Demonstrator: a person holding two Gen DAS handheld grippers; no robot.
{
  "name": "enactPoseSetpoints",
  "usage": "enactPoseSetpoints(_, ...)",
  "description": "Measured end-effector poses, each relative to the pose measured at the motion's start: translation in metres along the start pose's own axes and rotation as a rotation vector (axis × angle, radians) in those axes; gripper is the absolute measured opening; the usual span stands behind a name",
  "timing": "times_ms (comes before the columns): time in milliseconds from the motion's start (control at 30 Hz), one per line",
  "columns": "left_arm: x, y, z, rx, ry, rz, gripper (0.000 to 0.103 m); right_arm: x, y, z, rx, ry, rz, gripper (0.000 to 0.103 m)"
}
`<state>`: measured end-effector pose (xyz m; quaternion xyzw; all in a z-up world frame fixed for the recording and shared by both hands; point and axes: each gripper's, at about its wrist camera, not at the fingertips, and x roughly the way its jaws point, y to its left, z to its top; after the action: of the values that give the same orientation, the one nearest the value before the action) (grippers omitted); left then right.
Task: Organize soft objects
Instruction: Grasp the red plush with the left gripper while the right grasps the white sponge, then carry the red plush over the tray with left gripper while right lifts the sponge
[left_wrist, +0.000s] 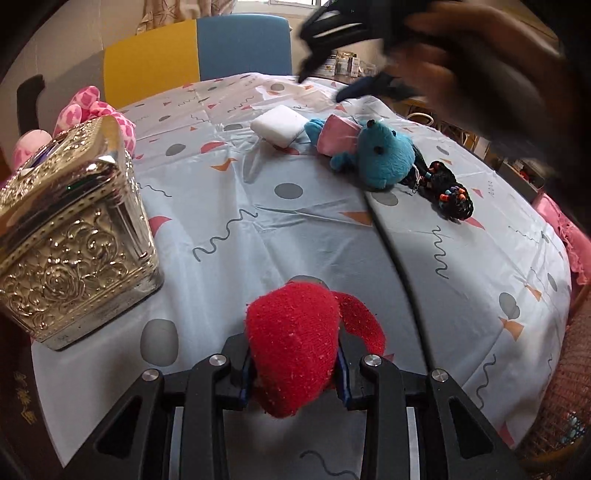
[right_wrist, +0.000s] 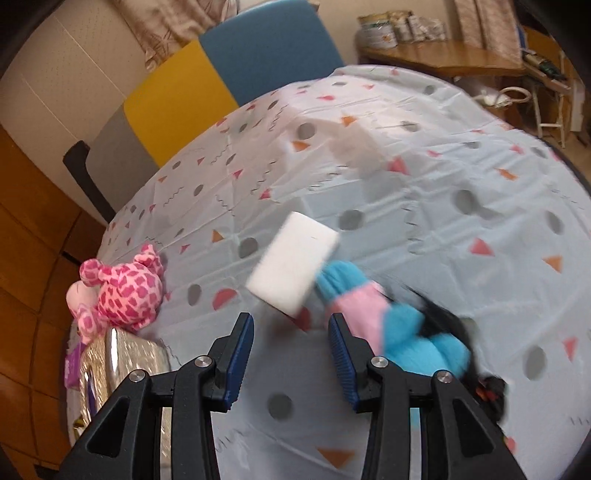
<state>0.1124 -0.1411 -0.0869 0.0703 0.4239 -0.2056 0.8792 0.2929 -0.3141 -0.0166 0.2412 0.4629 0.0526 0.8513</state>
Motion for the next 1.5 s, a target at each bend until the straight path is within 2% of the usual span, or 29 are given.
enactPoseSetpoints(33, 0.000, 0.001, 0.000, -0.004, -0.003, -0.005, 0.034, 0.013, 0.003, 0.010, 0.012, 0.015, 0.002, 0.042)
enactPoseSetpoints(133, 0.000, 0.003, -0.001, -0.008, -0.012, -0.018, 0.035, 0.042, 0.002, 0.028, 0.052, 0.040, -0.053, 0.052)
enactPoseSetpoints(233, 0.000, 0.005, -0.002, -0.014, -0.018, -0.027, 0.035, 0.070, -0.007, 0.040, 0.123, 0.081, -0.098, 0.053)
enactPoseSetpoints(400, 0.000, 0.006, -0.003, -0.025, -0.026, -0.037, 0.035, 0.098, -0.008, 0.044, 0.161, 0.131, -0.072, 0.054)
enactPoseSetpoints(467, 0.000, 0.006, -0.003, -0.027, -0.026, -0.039, 0.035, 0.104, -0.003, 0.043, 0.140, 0.123, -0.092, 0.058)
enactPoseSetpoints(600, -0.002, 0.006, -0.004, -0.025, -0.029, -0.036, 0.035, 0.111, 0.005, 0.041, 0.091, 0.122, -0.116, 0.058)
enactPoseSetpoints(733, -0.002, 0.006, -0.004, -0.027, -0.032, -0.032, 0.036, 0.108, 0.005, 0.043, 0.105, 0.126, -0.111, 0.059)
enactPoseSetpoints(867, -0.002, 0.006, -0.004, -0.030, -0.032, -0.027, 0.036, 0.104, 0.007, 0.048, 0.146, 0.138, -0.080, 0.079)
enactPoseSetpoints(900, -0.002, 0.006, -0.004, -0.031, -0.032, -0.027, 0.036, 0.105, 0.009, 0.049, 0.145, 0.141, -0.081, 0.080)
enactPoseSetpoints(1067, -0.002, 0.007, -0.004, -0.034, -0.032, -0.029, 0.036, 0.120, 0.015, 0.050, 0.110, 0.165, -0.153, 0.079)
enactPoseSetpoints(1133, -0.002, 0.007, -0.004, -0.034, -0.033, -0.029, 0.036, 0.123, 0.020, 0.048, 0.058, 0.166, -0.202, 0.060)
enactPoseSetpoints(1200, -0.002, 0.007, -0.004, -0.033, -0.032, -0.028, 0.036, 0.119, 0.026, 0.045, 0.004, 0.163, -0.203, 0.052)
enactPoseSetpoints(1367, -0.002, 0.007, -0.001, -0.026, -0.018, -0.030, 0.034, 0.063, 0.042, 0.037, -0.138, 0.070, -0.150, 0.051)
enactPoseSetpoints(1500, -0.003, 0.008, 0.013, -0.037, 0.017, -0.041, 0.033, 0.002, 0.031, 0.024, -0.156, -0.023, -0.095, 0.052)
